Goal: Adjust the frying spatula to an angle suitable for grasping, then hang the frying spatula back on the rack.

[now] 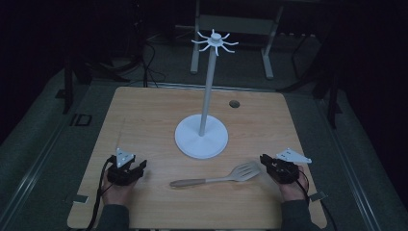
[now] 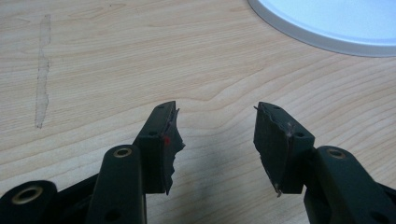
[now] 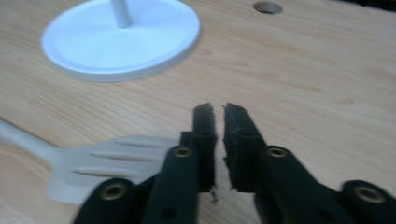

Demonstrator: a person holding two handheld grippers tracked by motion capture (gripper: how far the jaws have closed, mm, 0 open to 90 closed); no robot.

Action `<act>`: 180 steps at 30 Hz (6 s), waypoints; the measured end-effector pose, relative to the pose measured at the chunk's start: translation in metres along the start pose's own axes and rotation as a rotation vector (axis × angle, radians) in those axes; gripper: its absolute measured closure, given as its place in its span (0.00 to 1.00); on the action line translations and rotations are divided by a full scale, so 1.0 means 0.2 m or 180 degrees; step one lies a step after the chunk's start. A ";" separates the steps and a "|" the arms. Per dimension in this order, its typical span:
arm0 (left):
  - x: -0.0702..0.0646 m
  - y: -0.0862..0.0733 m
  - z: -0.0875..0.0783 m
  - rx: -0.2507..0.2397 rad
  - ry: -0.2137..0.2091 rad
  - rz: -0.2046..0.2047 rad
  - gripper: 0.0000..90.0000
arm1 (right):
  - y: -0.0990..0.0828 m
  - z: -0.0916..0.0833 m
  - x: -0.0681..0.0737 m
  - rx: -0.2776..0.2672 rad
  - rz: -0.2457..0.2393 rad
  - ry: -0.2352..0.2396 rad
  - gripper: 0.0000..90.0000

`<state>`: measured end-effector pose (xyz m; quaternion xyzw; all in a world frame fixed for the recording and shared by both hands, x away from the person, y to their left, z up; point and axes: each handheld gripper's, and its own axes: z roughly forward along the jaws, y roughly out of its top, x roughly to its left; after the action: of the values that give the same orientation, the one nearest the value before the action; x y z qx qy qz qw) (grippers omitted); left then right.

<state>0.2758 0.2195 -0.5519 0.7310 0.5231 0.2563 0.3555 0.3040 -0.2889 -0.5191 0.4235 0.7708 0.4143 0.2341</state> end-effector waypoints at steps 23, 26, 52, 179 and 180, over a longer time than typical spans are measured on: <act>0.00 0.00 0.02 0.0105 0.0049 -0.0011 0.51 | -0.06 0.04 0.12 0.0450 -0.0352 0.0269 0.95; 0.00 0.00 0.02 0.0107 0.0053 -0.0014 0.51 | -0.10 0.01 0.14 0.0501 -0.0353 0.0290 0.95; 0.00 0.00 0.02 0.0120 0.0097 -0.0010 0.51 | -0.19 -0.13 0.38 0.0770 -0.0744 0.0683 0.91; 0.04 0.00 0.02 0.0113 0.0185 -0.0174 0.49 | 0.41 0.57 0.59 0.1538 -0.0594 0.0576 0.67; 0.04 0.00 0.02 0.0110 0.0186 -0.0176 0.49 | 0.41 0.57 0.60 0.1552 -0.0590 0.0575 0.67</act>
<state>0.2812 0.2254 -0.5551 0.7144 0.5576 0.2585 0.3344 0.3596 -0.1131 -0.5153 0.3563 0.9010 0.2295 0.0926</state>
